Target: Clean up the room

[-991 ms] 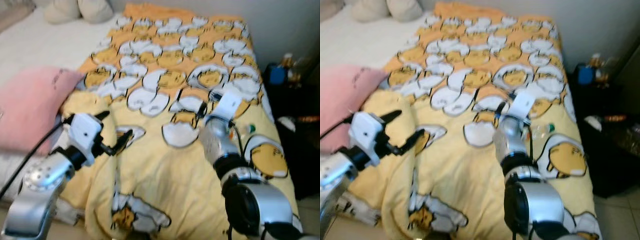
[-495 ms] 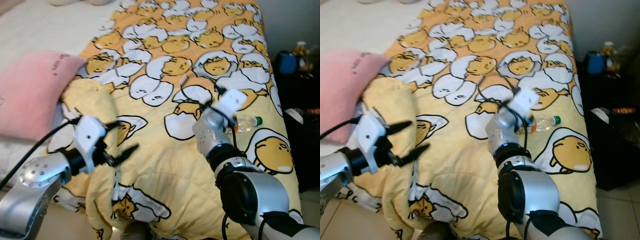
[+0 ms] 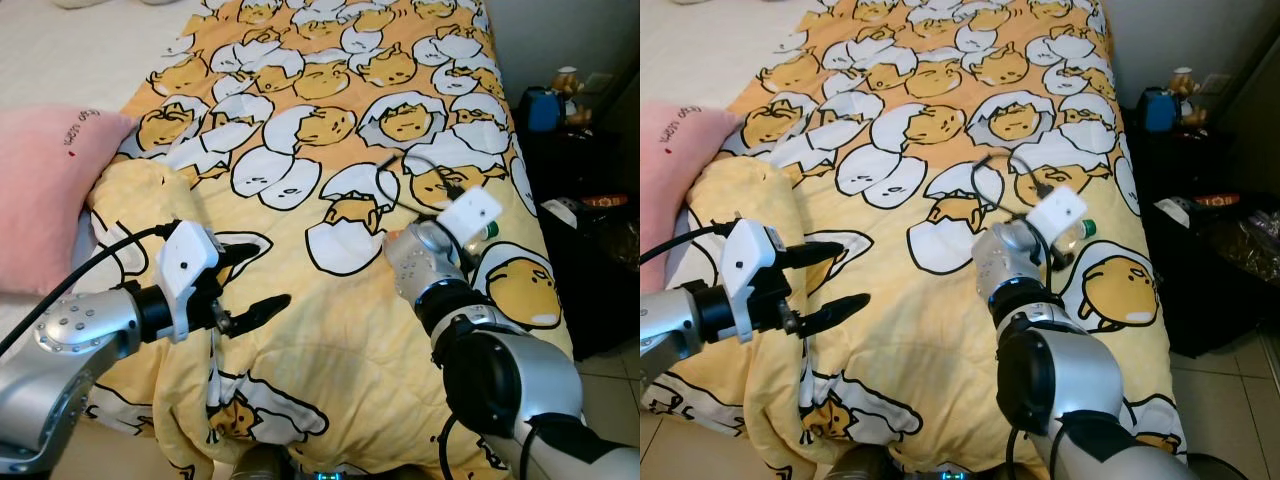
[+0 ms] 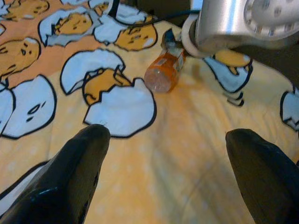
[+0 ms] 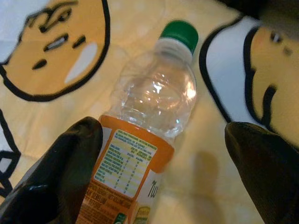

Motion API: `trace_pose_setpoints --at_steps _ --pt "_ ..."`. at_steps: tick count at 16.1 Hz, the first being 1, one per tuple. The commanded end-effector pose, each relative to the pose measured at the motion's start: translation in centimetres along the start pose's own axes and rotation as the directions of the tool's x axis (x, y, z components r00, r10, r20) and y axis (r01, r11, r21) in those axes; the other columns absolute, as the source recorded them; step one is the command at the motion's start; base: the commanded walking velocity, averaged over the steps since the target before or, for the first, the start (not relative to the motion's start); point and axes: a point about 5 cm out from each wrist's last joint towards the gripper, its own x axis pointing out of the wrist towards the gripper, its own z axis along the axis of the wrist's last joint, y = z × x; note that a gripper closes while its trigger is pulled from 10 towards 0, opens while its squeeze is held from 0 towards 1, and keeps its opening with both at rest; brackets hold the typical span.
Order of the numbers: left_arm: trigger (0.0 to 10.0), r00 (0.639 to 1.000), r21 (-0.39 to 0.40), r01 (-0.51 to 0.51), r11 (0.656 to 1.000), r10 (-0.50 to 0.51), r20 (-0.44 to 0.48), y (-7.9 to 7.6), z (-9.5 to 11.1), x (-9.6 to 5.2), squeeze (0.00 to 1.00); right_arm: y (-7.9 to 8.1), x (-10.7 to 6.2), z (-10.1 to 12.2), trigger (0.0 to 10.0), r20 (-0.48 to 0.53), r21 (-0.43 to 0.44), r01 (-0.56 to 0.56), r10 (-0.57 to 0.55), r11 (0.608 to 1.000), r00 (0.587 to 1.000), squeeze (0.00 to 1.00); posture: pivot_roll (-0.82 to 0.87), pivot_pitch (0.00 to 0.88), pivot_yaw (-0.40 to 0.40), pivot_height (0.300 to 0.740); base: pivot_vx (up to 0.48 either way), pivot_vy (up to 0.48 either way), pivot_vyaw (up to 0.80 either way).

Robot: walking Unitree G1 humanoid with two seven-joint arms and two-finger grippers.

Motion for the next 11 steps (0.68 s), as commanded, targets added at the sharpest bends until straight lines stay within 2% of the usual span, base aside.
trace_pose_setpoints --at_steps 1,2,4,6,7,8,9,11 --pt "10.0 1.0 0.013 0.01 1.0 -0.009 -0.021 0.0 -0.2 -0.1 0.0 -0.4 0.2 -0.9 10.0 -0.08 0.019 0.003 -0.002 1.0 0.997 0.0 0.47 0.266 0.032 0.74 0.0 0.0 0.0" --pt "10.0 1.0 0.014 0.02 1.0 -0.02 -0.023 -0.2 -0.2 -0.2 0.0 -0.4 0.2 -1.1 10.0 -0.096 0.024 -0.005 0.008 1.0 0.995 0.0 0.48 0.266 0.031 0.74 0.0 0.0 0.0" --pt "10.0 0.976 0.027 0.209 0.978 -0.206 -0.073 -3.1 -0.3 -0.5 0.0 -0.9 0.5 -2.4 10.0 -0.193 0.047 -0.01 0.019 0.999 0.981 0.0 0.48 0.268 0.028 0.74 0.0 0.0 0.0" --pt "10.0 0.92 0.056 0.384 0.922 -0.376 -0.111 -6.1 0.0 -0.5 0.0 -1.1 0.6 -2.9 10.0 -0.246 0.074 -0.022 0.039 0.997 0.968 0.0 0.49 0.27 0.024 0.74 0.0 0.0 0.0" --pt "10.0 0.908 0.064 0.414 0.908 -0.407 -0.105 -6.8 0.2 -0.3 0.0 -1.0 0.6 -3.0 10.0 -0.26 0.081 -0.052 0.072 0.995 0.963 0.0 0.49 0.269 0.019 0.74 0.0 0.0 0.0" --pt "10.0 0.899 0.089 0.436 0.896 -0.429 -0.082 -7.9 0.5 0.3 0.0 -1.0 0.6 -3.2 4.5 -0.282 0.088 -0.071 0.093 0.994 0.955 0.26 0.49 0.268 0.019 0.74 0.0 0.0 0.0" --pt "10.0 0.906 0.102 0.422 0.901 -0.419 -0.049 -8.5 0.5 1.0 0.0 -1.1 0.7 -3.3 0.0 -0.288 0.093 -0.068 0.092 0.993 0.953 0.28 0.49 0.268 0.012 0.74 0.0 0.0 0.0" --pt "10.0 0.9 0.113 0.435 0.893 -0.432 -0.049 -8.9 0.1 1.6 0.0 -1.2 0.8 -3.3 0.0 -0.282 0.076 -0.084 0.102 0.994 0.954 0.29 0.48 0.265 0.007 0.74 0.0 0.0 0.0"
